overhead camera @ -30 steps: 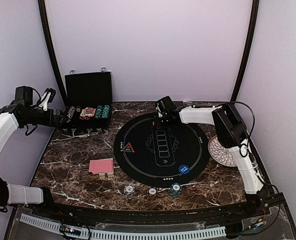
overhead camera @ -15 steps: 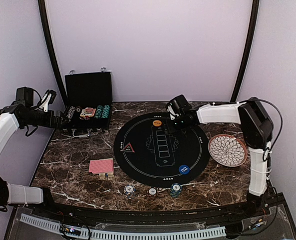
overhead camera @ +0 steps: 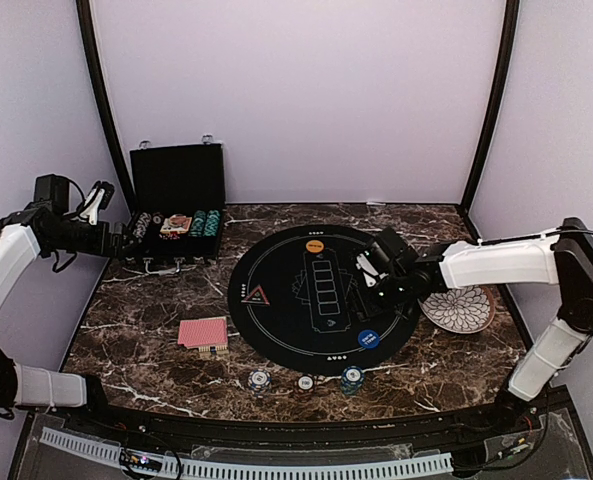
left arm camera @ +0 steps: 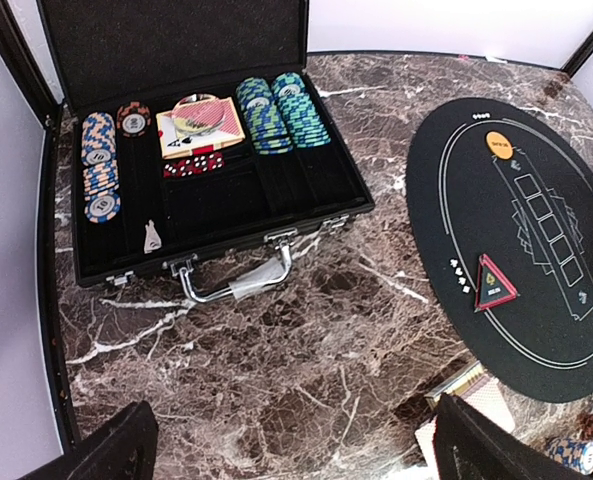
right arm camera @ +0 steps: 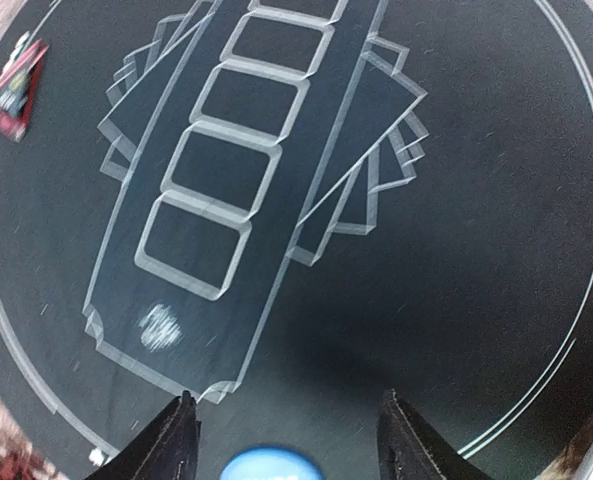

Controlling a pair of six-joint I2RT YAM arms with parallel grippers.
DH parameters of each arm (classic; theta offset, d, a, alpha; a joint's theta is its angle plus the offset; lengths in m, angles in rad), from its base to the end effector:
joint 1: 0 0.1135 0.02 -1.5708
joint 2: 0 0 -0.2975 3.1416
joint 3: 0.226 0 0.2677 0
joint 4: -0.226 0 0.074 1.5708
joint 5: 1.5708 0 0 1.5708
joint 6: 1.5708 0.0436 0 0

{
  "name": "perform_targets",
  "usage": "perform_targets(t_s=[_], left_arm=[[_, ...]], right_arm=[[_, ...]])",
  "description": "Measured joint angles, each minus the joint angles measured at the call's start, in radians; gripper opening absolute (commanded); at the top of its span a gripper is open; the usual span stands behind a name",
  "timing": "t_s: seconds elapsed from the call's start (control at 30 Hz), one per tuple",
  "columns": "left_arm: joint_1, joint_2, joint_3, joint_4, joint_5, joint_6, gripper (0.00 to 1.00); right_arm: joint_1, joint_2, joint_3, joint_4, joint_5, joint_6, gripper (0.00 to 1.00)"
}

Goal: Distribute texas hold em gaming equipment

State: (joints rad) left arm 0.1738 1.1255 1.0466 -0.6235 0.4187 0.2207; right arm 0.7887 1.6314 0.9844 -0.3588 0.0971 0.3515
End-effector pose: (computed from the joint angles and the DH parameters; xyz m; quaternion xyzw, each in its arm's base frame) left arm 0.2430 0.0247 0.3477 0.1082 0.8851 -0.1042 0.4405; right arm 0.2463 0.2419 0.2019 -0.1948 0.9393 0.1110 0.2596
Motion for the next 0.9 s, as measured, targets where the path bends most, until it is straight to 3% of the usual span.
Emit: perform_targets(t_s=[0.27, 0.53, 0.6, 0.67, 0.9], left_arm=[[0.000, 0.036, 0.002, -0.009, -0.053, 0.006, 0.99], [0.000, 0.036, 0.008, -0.021, -0.049, 0.007, 0.99], [0.000, 0.034, 0.008, -0.021, -0.045, 0.011, 0.99], [0.000, 0.031, 0.007, -0.021, -0.040, 0.015, 0.99], [0.000, 0.018, 0.005, -0.005, -0.023, 0.022, 0.99]], right_arm=[[0.111, -0.153, -0.002, -0.105, -0.015, -0.006, 0.81], [0.267, -0.212, 0.010, -0.211, -0.021, -0.013, 0.83], [0.278, -0.208, 0.013, -0.227, -0.008, -0.014, 0.86], [0.278, -0.206, 0.016, -0.227, 0.016, -0.014, 0.97], [0.246, -0.184, 0.043, -0.167, 0.118, -0.029, 0.99]])
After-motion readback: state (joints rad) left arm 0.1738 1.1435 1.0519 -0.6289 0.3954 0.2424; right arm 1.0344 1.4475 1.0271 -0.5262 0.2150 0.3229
